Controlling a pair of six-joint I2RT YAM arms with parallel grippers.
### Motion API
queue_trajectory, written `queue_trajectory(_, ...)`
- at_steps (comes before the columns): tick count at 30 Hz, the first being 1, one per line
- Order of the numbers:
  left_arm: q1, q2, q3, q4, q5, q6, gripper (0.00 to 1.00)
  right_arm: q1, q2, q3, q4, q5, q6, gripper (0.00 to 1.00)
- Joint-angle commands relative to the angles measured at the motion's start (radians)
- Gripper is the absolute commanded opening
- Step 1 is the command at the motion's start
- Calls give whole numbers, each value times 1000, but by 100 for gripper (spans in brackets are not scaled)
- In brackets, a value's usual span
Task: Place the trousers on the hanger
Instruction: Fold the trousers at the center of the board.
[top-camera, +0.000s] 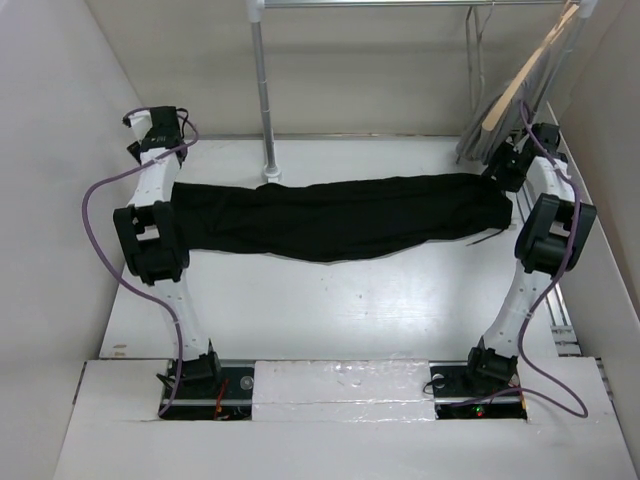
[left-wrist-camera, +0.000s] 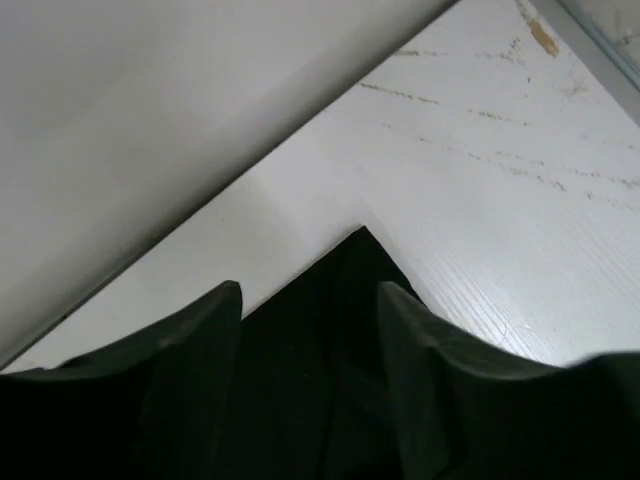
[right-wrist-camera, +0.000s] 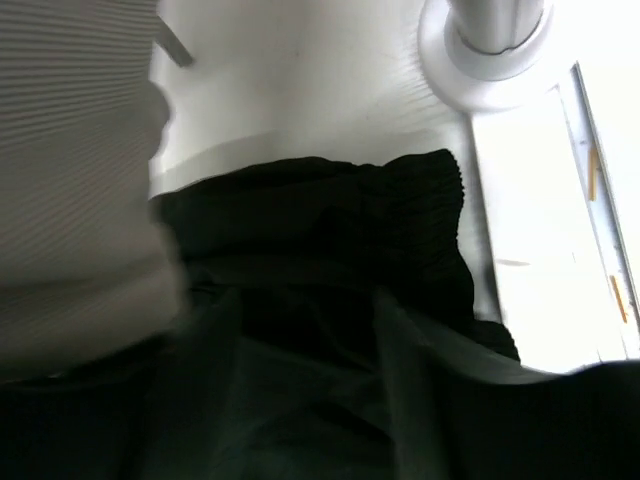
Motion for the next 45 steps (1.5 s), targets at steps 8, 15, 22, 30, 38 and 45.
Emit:
queue_trajectory(8, 59, -161, 5, -53, 148, -88, 74, 20, -305, -300, 249, -137, 22, 86)
queue_trajectory(15, -160, -468, -517, 114, 67, 4, 21, 31, -620, -780, 458, -157, 130, 60)
queue_trajectory(22, -217, -332, -557, 119, 76, 92, 49, 63, -812, -1026, 454, -188, 130, 0)
queue_trajectory(30, -237, -147, -393, 110, 119, 127, 54, 208, -912, -1064, 371, -273, -19, 46)
queue_trajectory(38, -267, -101, -376, 163, 143, 179, 53, 333, -886, -1064, 371, -261, -34, 46)
queue_trajectory(45, -267, -23, -316, 157, 154, 185, 48, 365, -844, -1026, 374, -264, -39, 46)
